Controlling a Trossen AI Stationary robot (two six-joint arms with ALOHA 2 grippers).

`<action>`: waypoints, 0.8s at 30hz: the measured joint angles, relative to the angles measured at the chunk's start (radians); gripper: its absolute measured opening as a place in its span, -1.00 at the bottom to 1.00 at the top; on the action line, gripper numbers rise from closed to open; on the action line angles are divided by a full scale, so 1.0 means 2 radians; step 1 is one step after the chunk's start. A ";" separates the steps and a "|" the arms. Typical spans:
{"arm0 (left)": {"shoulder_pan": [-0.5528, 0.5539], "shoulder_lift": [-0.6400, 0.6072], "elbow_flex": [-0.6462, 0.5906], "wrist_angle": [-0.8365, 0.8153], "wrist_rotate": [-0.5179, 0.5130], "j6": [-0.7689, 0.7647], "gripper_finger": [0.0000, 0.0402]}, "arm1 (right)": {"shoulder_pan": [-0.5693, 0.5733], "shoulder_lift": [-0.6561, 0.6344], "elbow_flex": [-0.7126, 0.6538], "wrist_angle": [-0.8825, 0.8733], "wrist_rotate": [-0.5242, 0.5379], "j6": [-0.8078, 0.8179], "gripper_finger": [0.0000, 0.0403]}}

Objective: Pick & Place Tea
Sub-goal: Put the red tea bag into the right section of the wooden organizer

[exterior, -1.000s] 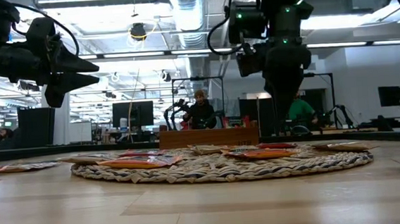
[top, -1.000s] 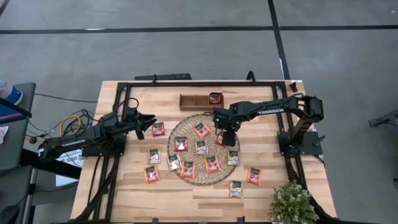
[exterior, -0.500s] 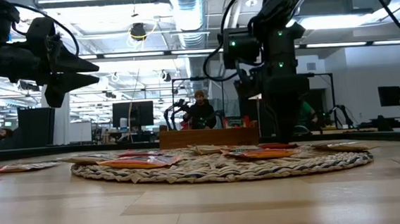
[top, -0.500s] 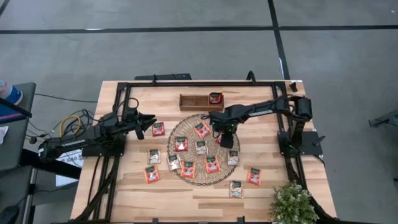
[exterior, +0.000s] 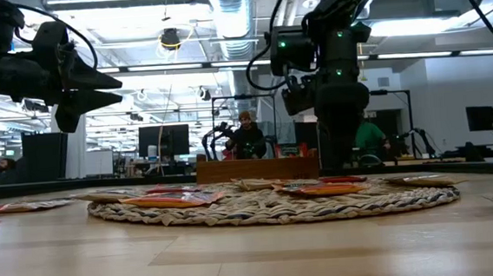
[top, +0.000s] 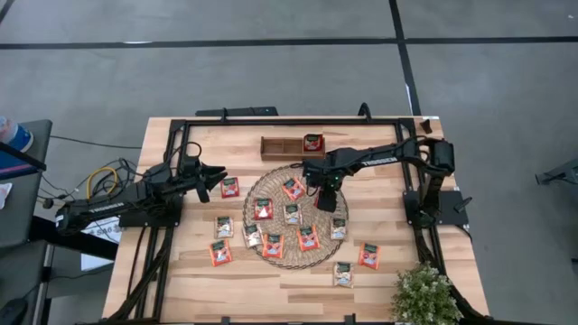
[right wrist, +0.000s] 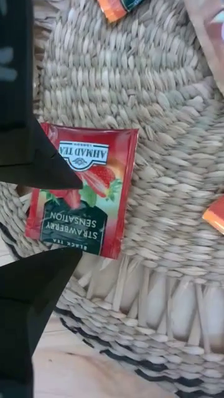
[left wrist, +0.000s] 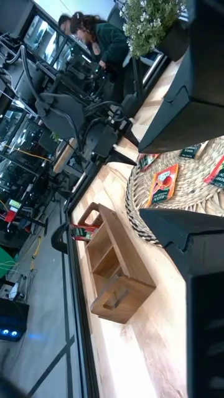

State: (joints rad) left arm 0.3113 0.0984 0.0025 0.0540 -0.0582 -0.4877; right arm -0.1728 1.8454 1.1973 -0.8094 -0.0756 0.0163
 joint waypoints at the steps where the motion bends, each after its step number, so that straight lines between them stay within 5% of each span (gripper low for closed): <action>1: 0.000 0.000 0.000 0.000 0.000 0.000 -0.27 | -0.002 0.000 0.000 0.001 0.001 -0.003 -0.26; 24: 0.000 0.000 0.000 0.000 0.000 0.000 -0.27 | -0.009 0.004 -0.031 0.009 0.005 -0.022 -0.43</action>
State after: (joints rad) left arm 0.3115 0.0982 0.0025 0.0540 -0.0578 -0.4877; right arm -0.1902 1.8530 1.1343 -0.7909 -0.0650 -0.0269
